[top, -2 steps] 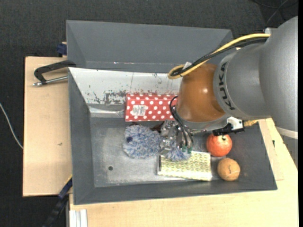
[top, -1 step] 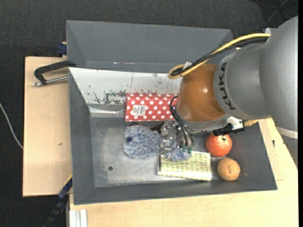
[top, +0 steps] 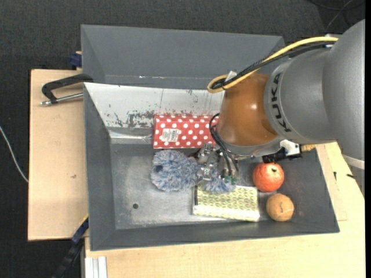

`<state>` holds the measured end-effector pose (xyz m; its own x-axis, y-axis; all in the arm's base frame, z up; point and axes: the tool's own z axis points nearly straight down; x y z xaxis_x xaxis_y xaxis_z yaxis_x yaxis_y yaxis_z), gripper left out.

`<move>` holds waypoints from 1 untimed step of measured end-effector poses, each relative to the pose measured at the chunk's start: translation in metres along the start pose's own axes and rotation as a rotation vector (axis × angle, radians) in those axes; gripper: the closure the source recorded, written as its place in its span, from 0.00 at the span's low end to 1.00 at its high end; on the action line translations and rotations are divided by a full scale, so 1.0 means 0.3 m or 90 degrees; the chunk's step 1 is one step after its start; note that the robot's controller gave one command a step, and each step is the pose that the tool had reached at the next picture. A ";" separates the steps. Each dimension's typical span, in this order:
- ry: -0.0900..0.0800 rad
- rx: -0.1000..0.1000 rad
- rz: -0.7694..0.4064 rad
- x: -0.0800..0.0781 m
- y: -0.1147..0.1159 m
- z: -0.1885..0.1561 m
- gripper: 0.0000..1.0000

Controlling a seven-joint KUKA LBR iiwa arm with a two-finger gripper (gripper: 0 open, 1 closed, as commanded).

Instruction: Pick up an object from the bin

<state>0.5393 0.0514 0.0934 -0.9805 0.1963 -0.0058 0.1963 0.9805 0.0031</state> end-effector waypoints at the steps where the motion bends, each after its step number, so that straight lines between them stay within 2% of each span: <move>1: 0.003 0.001 0.000 0.004 -0.001 -0.011 1.00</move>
Offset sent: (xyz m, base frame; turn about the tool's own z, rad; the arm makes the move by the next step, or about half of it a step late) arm 0.0001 0.0000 0.0224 0.0000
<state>0.5381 0.0513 0.0966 -0.9806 0.1959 -0.0006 0.1959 0.9806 0.0016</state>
